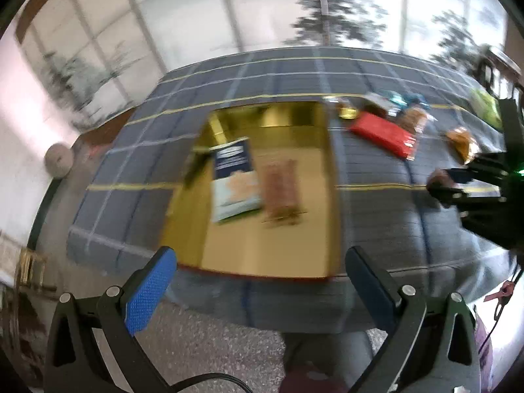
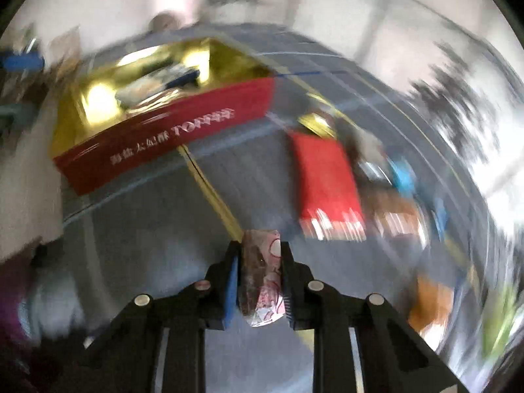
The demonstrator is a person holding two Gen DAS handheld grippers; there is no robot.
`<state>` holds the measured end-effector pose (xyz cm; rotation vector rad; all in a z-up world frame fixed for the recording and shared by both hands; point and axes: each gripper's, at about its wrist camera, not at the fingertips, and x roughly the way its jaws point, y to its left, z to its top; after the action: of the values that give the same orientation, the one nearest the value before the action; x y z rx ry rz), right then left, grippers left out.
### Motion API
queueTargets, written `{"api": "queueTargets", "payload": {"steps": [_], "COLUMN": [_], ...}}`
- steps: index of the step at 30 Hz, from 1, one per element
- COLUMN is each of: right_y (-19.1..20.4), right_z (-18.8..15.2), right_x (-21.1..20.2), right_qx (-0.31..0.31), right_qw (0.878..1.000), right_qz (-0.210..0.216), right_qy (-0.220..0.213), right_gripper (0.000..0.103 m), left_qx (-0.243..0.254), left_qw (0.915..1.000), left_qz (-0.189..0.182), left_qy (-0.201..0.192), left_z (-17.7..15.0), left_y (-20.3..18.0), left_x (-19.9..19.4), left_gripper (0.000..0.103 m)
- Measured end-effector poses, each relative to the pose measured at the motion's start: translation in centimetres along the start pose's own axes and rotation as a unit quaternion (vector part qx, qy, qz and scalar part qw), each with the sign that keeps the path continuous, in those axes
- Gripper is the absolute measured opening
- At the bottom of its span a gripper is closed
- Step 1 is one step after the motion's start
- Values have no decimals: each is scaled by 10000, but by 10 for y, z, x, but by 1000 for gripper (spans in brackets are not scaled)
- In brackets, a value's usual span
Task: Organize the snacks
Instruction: 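Grasp the small pink-wrapped cake with the right gripper, then grasp the orange wrapped pastry with the left gripper and carry it over the tray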
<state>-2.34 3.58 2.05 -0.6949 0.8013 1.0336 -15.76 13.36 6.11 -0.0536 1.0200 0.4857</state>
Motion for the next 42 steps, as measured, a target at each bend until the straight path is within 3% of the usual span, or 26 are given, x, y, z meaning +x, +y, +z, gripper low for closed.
{"api": "queueTargets", "payload": {"steps": [3,6,10,14,19,21,28,35,36,38,39,42], "right_y": [-50,-117,-182,-222,-253,-259,-267,-265,-265,-265,-265,-265], "right_z": [-53,-115,-173,-220,-252,-258,-259,-260,-260,-260,-260,-260], "right_x": [-45,-86,-104,-104,-100,-100,-96,-96,-96,-96,-96,-96], "right_qx": [1354,2465,3283,3863,4247,4334,4459,4474,4477,4473,4474,4476], "right_qw": [9899,9661,9381,9119,8882,8825,8766,8767,8765,8766,8766,8765], "right_qz": [-62,-525,-994,-1332,-1704,-1759,-1688,-1622,-1625,-1629,-1625,-1624], "right_qy": [-410,-562,-486,-372,-415,-491,-646,-706,-706,-700,-701,-703], "right_gripper": [23,23,23,23,23,23,23,23,23,23,23,23], "left_qx": [367,657,881,1082,1268,1299,1166,742,774,944,1019,932], "left_qw": [9983,9935,9831,9727,9683,9705,9749,9754,9784,9806,9799,9789], "left_qz": [-442,-928,-1607,-2036,-2106,-1974,-1715,-1673,-1585,-1541,-1593,-1668], "left_qy": [1,-57,24,262,445,474,812,1230,1074,766,643,727], "left_z": [9,26,57,84,117,130,155,154,152,148,147,141], "left_y": [-32,-71,-133,-193,-256,-276,-307,-322,-325,-330,-332,-329], "left_x": [-2,-3,7,31,63,76,120,150,148,140,134,127], "left_gripper": [102,102,102,102,102,102,102,99,93,71,42,39]}}
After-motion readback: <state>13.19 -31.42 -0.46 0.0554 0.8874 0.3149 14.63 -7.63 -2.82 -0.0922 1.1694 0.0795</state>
